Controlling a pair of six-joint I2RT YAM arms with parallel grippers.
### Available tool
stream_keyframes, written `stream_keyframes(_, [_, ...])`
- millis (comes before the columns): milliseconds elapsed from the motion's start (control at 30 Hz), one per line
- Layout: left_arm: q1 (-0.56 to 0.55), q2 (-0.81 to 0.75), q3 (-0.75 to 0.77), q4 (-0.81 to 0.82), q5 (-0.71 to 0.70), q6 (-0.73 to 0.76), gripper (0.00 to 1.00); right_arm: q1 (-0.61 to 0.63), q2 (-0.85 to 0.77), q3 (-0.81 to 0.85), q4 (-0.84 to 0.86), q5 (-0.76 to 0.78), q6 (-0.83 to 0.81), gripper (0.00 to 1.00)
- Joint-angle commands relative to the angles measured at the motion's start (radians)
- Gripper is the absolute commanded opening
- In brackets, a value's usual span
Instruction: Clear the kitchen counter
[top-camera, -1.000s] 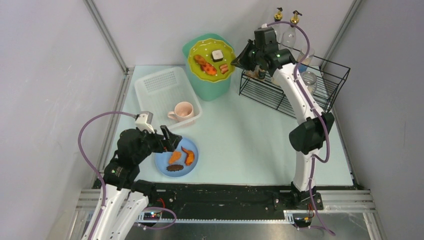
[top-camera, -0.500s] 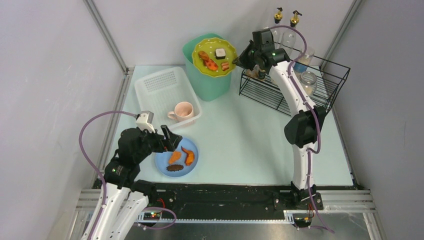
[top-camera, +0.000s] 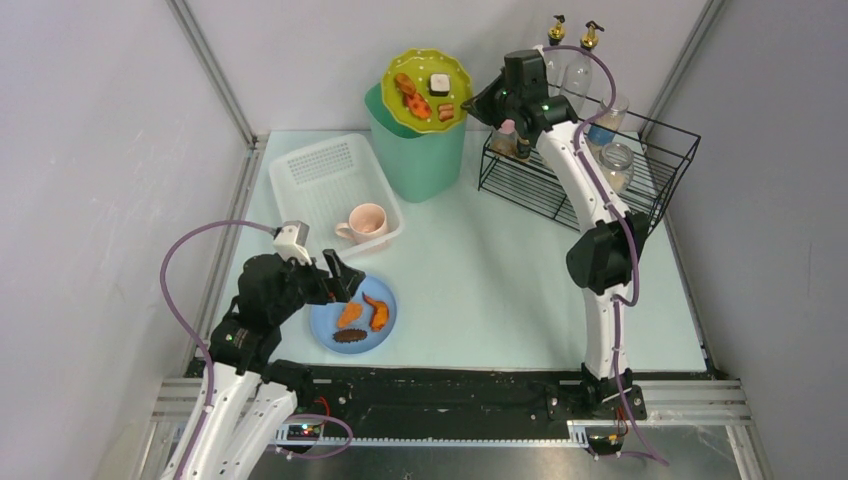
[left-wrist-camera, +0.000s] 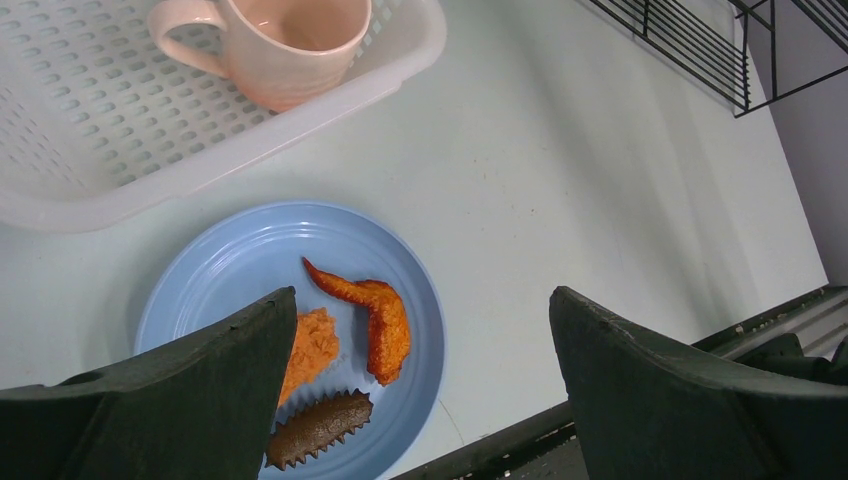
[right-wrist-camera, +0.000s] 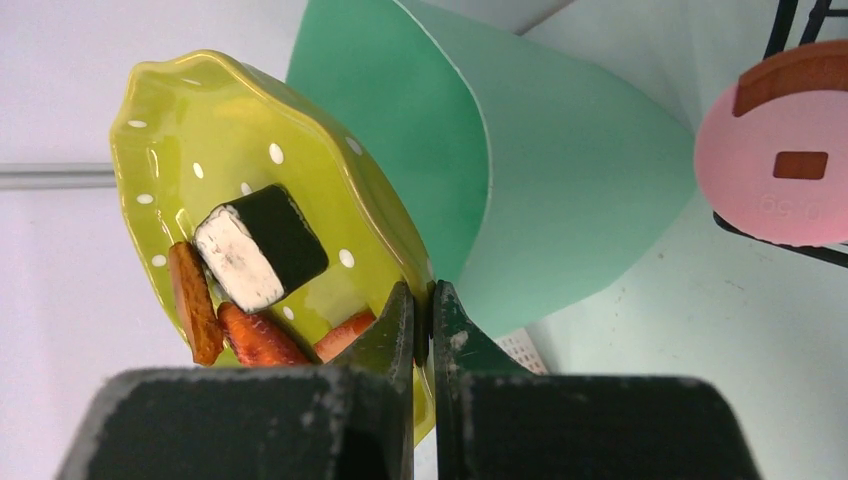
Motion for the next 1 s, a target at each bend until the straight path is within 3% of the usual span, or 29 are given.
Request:
stream_keyframes(0, [0.001, 0.010, -0.002, 0.031, 0.002, 0.011, 1.00, 0.016, -0.017, 0.139, 0.249, 0.036, 0.087, 0.00])
stream_keyframes(633, [0.001, 0.005, -0.003, 0.032, 0.004, 0.012, 1.00, 0.056, 0.122, 0.217, 0.399, 0.293, 0.076, 0.00])
stream_keyframes(967, [0.000, 0.007, -0.004, 0.032, 0.005, 0.012, 1.00, 0.069, 0.143, 0.200, 0.483, 0.377, -0.097, 0.00])
